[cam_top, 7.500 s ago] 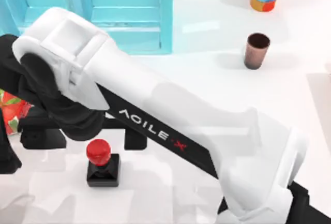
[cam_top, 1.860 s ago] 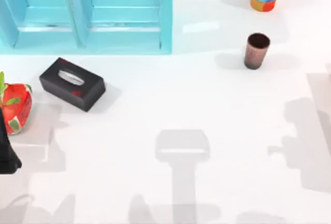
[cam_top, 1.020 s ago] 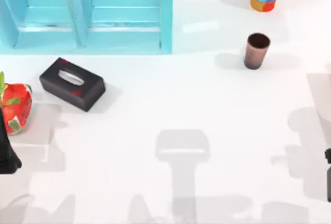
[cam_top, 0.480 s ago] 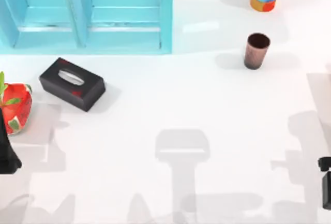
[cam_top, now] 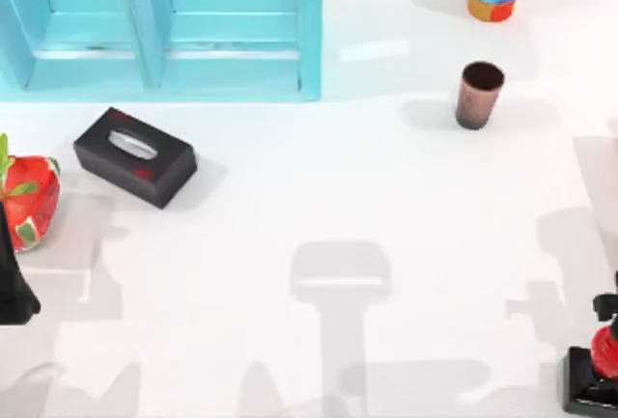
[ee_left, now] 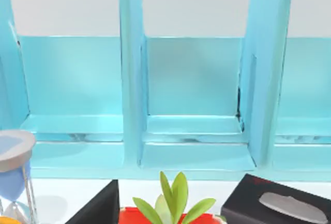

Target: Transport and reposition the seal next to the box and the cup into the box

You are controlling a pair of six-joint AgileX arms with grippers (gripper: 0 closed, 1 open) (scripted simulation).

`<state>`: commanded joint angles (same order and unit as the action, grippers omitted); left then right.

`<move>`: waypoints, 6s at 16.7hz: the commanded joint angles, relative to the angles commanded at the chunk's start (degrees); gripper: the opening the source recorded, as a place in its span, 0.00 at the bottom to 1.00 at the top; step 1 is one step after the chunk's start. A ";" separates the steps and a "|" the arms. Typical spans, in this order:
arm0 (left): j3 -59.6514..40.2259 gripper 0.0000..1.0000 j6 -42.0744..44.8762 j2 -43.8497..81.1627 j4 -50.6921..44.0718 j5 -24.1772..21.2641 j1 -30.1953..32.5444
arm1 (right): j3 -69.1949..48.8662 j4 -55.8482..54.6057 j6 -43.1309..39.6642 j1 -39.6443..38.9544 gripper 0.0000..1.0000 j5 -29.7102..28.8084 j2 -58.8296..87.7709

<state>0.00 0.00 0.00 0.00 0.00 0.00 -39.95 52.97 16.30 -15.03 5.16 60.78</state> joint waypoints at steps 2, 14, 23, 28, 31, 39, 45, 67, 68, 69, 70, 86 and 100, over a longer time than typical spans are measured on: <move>0.00 1.00 0.00 0.00 0.00 0.00 0.00 | 0.00 0.00 0.00 0.00 0.90 0.00 0.00; 0.00 1.00 0.00 0.00 0.00 0.00 0.00 | -0.96 0.94 -0.05 0.02 1.00 -0.07 0.09; 0.00 1.00 0.00 0.00 0.00 0.00 0.00 | -22.68 21.11 -0.44 0.50 1.00 0.08 1.65; 0.00 1.00 0.00 0.00 0.00 0.00 0.00 | -23.50 21.90 -0.45 0.41 1.00 0.14 1.50; 0.00 1.00 0.00 0.00 0.00 0.00 0.00 | -25.47 22.21 -0.43 0.45 1.00 -0.03 3.43; 0.00 1.00 0.00 0.00 0.00 0.00 0.00 | -56.51 25.68 -0.23 1.30 1.00 -2.71 33.82; 0.00 1.00 0.00 0.00 0.00 0.00 0.00 | -88.96 27.53 -1.26 1.82 1.00 -5.86 65.96; 0.00 1.00 0.00 0.00 0.00 0.00 0.00 | -92.86 12.16 -2.71 2.61 1.00 -8.28 85.82; 0.00 1.00 0.00 0.00 0.00 0.00 0.00 | -92.62 11.89 -2.72 2.62 1.00 -8.28 85.86; 0.00 1.00 0.00 0.00 0.00 0.00 0.00 | -92.62 11.89 -2.72 2.62 1.00 -8.28 85.86; 0.00 1.00 0.00 0.00 0.00 0.00 0.00 | -92.62 11.89 -2.72 2.62 1.00 -8.28 85.86; 0.00 1.00 0.00 0.00 0.00 0.00 0.00 | -92.62 11.89 -2.72 2.62 0.00 -8.28 85.86; 0.00 1.00 0.00 0.00 0.00 0.00 0.00 | -105.75 22.91 -7.07 7.02 0.00 -7.42 88.85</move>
<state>0.00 0.00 0.00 0.00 0.00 0.00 -145.69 75.89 9.23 -8.01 -2.26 149.63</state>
